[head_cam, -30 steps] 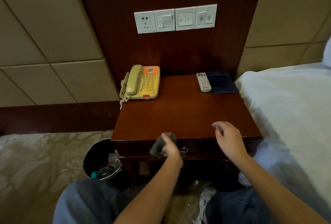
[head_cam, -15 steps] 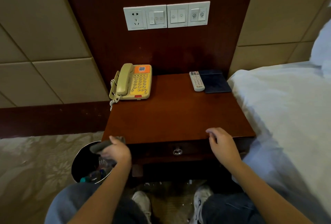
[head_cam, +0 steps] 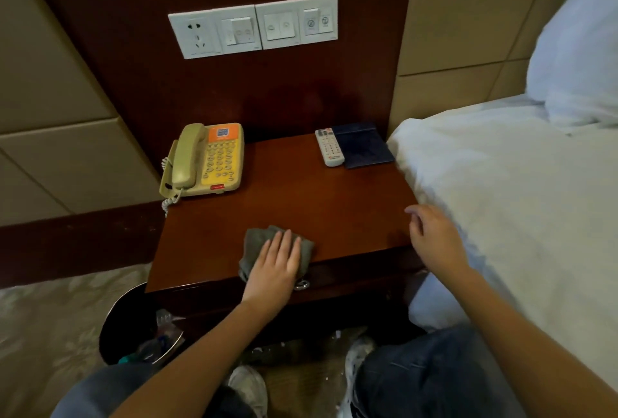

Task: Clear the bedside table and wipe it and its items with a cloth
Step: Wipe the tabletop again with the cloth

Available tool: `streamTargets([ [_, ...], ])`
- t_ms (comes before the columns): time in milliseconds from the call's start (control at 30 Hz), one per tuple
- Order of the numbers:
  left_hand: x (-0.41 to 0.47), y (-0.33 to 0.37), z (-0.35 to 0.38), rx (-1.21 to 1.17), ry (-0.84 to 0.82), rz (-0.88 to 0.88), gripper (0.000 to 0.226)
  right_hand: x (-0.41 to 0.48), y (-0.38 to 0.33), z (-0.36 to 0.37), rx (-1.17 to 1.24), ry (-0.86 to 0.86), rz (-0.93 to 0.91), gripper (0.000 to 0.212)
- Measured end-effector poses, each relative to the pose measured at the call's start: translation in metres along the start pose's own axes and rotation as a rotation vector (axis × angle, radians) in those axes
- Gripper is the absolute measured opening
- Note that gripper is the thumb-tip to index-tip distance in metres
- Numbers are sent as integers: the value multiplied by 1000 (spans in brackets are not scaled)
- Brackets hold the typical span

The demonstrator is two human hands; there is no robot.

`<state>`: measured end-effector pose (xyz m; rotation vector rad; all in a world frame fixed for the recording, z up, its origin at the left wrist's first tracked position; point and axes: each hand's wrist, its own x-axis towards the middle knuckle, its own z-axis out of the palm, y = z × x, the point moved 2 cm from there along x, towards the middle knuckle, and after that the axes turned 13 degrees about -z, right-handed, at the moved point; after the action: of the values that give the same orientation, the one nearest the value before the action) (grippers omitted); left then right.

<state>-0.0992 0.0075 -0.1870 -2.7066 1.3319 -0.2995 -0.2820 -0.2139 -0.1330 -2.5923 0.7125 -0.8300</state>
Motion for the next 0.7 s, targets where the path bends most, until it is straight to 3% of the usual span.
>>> streamTargets([
  [200,31,51,-12,96,-36,279,66,-17,31,-12,-24,-22,101,25],
  [333,55,104,-19,71,-67,372,65,-19,43,-26,-35,-6,127,23],
  [500,85,158,-37,-42,-179,381,80,-18,40,-37,-19,47,136,25],
  [700,67,106,-29,-84,-171,324,89,-24,13,-29,84,25,194,26],
])
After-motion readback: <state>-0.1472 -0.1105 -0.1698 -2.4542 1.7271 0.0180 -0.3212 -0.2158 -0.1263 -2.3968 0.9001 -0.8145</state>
